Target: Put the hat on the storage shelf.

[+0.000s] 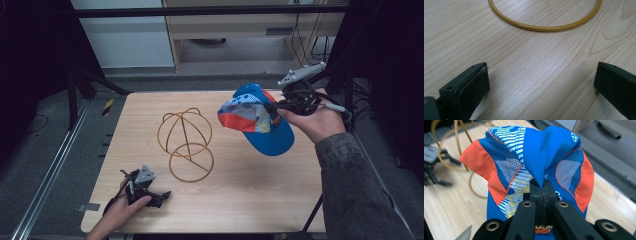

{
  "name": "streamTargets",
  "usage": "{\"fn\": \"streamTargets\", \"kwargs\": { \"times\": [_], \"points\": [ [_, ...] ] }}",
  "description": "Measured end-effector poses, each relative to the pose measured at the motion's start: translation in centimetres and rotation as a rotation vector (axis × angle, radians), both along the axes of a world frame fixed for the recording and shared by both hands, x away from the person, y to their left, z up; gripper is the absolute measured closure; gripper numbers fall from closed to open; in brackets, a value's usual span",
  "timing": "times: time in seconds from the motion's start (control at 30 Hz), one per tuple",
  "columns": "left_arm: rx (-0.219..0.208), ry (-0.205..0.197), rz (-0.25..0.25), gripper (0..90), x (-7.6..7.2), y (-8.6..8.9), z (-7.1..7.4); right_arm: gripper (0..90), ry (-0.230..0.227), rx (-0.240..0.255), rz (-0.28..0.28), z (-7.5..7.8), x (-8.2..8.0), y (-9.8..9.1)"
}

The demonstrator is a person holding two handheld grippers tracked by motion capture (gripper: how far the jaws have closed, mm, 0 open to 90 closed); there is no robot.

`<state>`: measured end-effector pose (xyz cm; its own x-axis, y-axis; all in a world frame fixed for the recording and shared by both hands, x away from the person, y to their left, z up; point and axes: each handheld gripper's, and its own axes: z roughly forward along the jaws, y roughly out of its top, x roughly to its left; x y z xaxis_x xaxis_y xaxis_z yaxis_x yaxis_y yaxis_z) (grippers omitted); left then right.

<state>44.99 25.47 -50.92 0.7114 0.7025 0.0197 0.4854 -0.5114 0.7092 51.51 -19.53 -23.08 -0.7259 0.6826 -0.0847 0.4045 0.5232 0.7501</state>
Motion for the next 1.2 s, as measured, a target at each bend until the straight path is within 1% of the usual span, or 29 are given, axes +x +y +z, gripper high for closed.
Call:
{"fn": "streamTargets", "kwargs": {
  "times": [0.13,0.2,0.37,0.43,0.7,0.9,1.0,1.2],
  "points": [
    [0.000,0.000,0.000,0.0,0.0,0.0,0.0,90.0,-0.029,0.031,0.015,1.2,0.1,0.9],
    [0.000,0.000,0.000,0.0,0.0,0.0,0.0,90.0,-0.036,0.035,0.025,1.7,0.2,1.6],
    [0.000,0.000,0.000,0.0,0.0,0.0,0.0,90.0,-0.057,0.047,0.068,2.7,0.6,4.2],
    [0.000,0.001,-0.001,0.0,0.0,0.0,0.0,90.0,-0.059,0.048,0.095,3.0,0.9,5.7],
    [0.001,0.000,-0.001,0.0,0.0,0.0,0.0,90.0,-0.068,0.050,0.157,4.1,2.0,10.0],
    [0.002,0.000,-0.001,0.0,0.0,0.0,0.0,90.0,-0.061,0.035,0.193,4.2,2.6,12.7],
    [0.002,0.000,-0.002,0.0,0.0,0.0,0.0,90.0,-0.056,0.018,0.210,4.3,2.9,13.9],
    [0.004,-0.002,-0.002,0.0,0.0,0.0,0.0,90.0,-0.043,-0.003,0.229,4.1,3.3,15.4]
  ]
}}
